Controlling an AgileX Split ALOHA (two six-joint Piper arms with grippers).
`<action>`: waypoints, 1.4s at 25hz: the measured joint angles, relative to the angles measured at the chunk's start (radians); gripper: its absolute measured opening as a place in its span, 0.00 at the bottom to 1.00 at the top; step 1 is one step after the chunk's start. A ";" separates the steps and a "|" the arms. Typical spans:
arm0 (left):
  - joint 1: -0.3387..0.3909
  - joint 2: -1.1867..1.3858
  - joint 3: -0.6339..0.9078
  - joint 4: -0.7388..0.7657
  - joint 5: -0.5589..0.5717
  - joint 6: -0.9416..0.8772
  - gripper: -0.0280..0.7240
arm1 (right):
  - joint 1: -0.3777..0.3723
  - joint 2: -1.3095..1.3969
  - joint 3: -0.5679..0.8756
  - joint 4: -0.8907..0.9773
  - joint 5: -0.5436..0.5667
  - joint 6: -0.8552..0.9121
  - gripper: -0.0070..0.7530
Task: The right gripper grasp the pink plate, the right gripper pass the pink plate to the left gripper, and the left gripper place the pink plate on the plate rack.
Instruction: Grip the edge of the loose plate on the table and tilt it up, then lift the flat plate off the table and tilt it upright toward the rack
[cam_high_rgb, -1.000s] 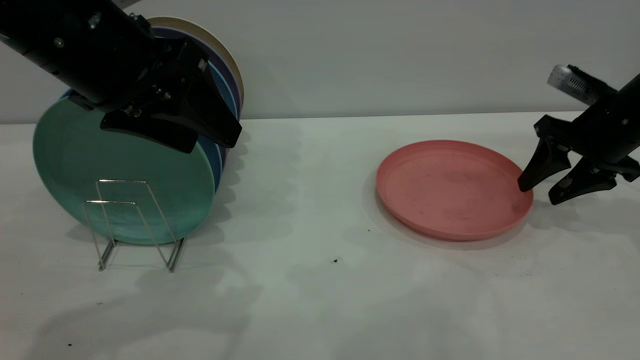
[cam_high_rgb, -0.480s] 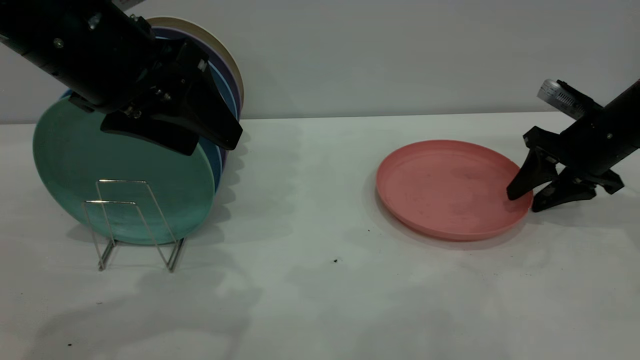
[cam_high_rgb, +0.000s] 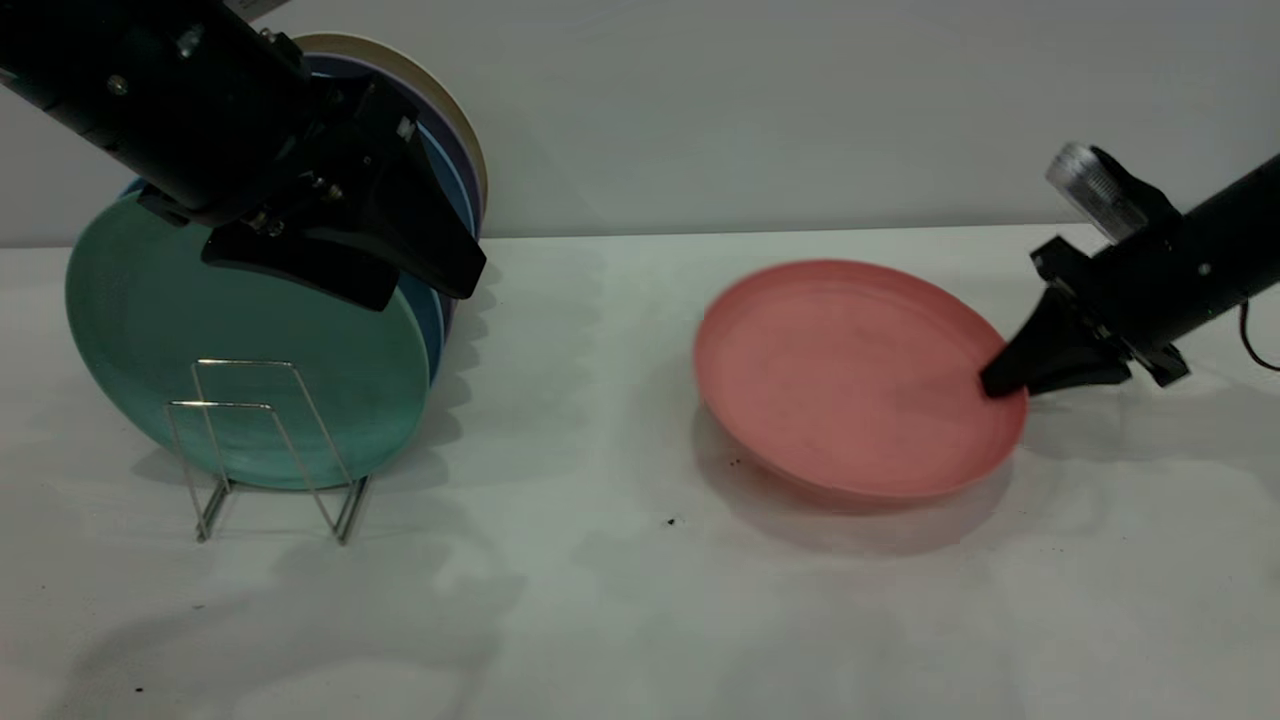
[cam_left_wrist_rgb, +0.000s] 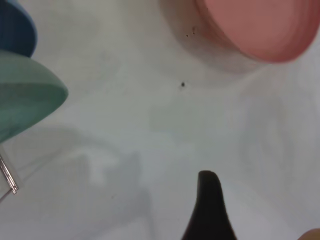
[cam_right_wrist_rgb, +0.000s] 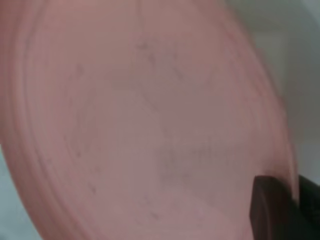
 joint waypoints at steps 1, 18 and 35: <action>0.000 0.000 0.000 -0.004 -0.001 0.000 0.82 | 0.000 0.000 -0.002 0.021 0.037 -0.024 0.03; 0.000 0.016 -0.012 -0.230 -0.131 0.060 0.82 | 0.122 -0.031 -0.005 0.116 0.172 -0.146 0.03; 0.000 0.273 -0.141 -0.302 -0.043 0.090 0.75 | 0.138 -0.031 -0.006 0.116 0.173 -0.155 0.03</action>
